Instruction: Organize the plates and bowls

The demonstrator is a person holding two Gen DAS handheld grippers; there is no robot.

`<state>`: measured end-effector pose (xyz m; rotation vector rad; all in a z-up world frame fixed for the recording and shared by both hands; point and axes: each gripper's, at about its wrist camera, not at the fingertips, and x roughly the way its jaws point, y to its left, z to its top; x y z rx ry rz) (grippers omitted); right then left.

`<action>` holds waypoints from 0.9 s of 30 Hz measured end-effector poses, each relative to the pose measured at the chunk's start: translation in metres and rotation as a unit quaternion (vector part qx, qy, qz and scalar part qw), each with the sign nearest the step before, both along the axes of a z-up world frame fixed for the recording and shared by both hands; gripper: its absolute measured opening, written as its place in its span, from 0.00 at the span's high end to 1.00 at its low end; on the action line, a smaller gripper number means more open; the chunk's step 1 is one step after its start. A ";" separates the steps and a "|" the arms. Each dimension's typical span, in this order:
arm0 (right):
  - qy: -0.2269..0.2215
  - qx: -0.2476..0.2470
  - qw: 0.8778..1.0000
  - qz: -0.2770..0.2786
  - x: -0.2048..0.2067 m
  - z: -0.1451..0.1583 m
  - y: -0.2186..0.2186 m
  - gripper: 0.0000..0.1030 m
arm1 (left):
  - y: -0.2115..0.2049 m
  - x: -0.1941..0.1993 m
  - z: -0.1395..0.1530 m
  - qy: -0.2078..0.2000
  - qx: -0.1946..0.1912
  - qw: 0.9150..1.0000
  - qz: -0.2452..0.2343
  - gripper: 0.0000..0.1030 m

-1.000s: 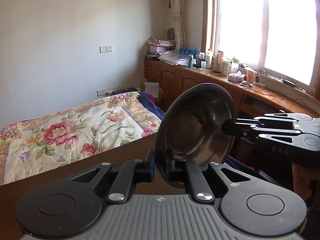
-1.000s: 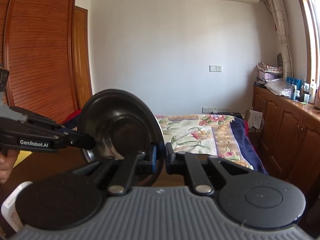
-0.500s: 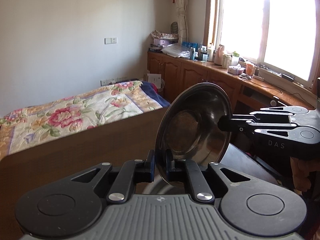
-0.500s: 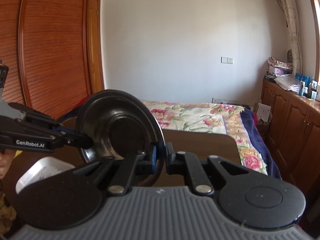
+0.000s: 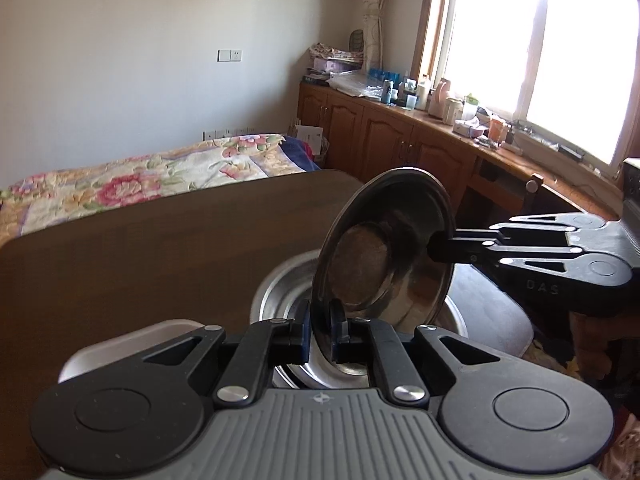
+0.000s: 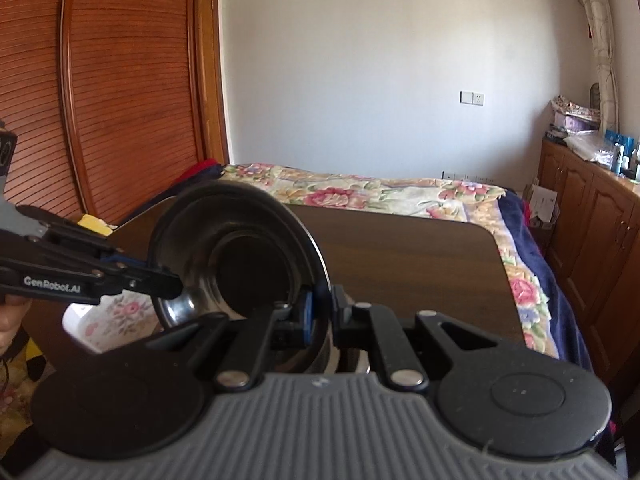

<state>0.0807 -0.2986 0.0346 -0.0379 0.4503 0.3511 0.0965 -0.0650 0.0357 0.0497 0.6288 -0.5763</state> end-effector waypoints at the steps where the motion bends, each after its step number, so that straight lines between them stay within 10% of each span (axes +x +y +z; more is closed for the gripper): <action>1: 0.002 0.001 1.000 0.001 0.000 -0.001 0.000 0.89 | 0.001 -0.002 -0.001 0.002 -0.002 1.000 0.001 0.91; 27: 0.014 -0.003 1.000 -0.007 0.009 -0.019 0.010 0.88 | -0.003 0.003 -0.027 0.017 0.002 0.999 0.032 0.90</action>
